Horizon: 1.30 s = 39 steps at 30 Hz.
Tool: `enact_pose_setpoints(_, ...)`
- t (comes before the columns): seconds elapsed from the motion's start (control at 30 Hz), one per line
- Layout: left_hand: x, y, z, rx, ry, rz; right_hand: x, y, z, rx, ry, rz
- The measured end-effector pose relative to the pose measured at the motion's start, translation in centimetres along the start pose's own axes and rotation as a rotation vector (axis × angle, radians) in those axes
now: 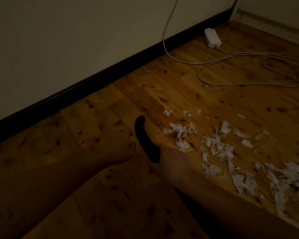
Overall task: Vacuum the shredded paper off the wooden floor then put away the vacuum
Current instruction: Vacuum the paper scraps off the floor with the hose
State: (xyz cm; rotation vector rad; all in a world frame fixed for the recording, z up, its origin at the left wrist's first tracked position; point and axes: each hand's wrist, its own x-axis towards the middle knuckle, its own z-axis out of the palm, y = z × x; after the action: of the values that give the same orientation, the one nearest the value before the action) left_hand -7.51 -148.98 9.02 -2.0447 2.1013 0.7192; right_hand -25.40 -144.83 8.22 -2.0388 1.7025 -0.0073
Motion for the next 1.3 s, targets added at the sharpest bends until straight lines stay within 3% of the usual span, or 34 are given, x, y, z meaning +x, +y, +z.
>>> enact_pose_setpoints(1.3,0.4,4.4,1.1,-0.036,-0.032,0.115,-1.3,2.6,-0.6,-0.032,0.070,0.141)
